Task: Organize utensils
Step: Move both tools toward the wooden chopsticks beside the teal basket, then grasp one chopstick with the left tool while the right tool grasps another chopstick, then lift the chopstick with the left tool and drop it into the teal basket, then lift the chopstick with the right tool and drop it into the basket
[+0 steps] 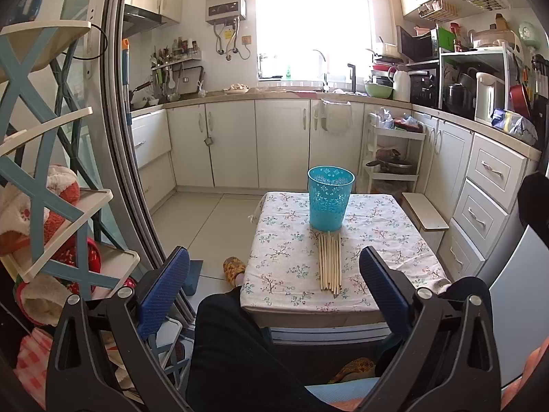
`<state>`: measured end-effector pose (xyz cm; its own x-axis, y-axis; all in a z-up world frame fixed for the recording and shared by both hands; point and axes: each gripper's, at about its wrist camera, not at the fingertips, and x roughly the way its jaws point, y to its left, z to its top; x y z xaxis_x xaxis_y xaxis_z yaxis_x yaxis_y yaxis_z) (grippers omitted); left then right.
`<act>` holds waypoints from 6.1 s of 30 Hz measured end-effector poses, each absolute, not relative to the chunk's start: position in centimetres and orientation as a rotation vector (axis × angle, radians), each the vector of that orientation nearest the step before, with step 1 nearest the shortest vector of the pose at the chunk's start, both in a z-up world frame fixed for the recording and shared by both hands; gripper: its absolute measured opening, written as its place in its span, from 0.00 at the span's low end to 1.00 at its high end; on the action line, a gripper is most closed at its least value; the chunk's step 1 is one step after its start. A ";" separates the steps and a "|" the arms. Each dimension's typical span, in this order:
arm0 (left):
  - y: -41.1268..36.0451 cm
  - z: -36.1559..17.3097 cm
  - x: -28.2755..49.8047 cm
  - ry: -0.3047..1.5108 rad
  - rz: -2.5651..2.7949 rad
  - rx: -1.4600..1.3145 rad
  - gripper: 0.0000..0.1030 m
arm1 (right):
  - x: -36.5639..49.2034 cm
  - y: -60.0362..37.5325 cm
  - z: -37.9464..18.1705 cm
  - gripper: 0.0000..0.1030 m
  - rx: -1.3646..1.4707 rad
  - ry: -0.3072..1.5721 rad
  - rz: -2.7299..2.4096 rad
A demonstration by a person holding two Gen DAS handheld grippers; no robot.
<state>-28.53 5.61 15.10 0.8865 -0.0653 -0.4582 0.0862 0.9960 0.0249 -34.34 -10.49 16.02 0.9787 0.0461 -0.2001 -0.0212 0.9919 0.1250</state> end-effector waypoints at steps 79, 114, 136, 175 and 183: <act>-5.6 -11.8 11.7 1.088 -0.175 0.077 0.77 | 2.1 -22.4 -10.5 0.06 0.240 0.912 0.034; -7.3 15.2 15.7 0.378 -0.338 -0.138 0.04 | 1.7 -23.1 -10.8 0.06 0.333 0.876 0.091; -8.1 4.4 18.2 0.551 -0.165 0.001 0.57 | 1.5 -22.9 -10.9 0.25 0.308 0.861 0.137; 2.2 -10.0 9.3 0.820 -0.065 -0.086 0.84 | 14.4 -22.4 5.3 0.06 0.375 0.404 0.148; 2.1 -10.1 9.4 0.818 -0.058 -0.081 0.84 | 10.6 -22.4 5.7 0.16 0.340 0.434 0.188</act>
<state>9.35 2.14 -10.07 0.6820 -0.0824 -0.7267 0.0201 0.9954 -0.0940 10.62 -22.39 5.72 0.8914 0.2495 -0.3783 -0.1062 0.9265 0.3610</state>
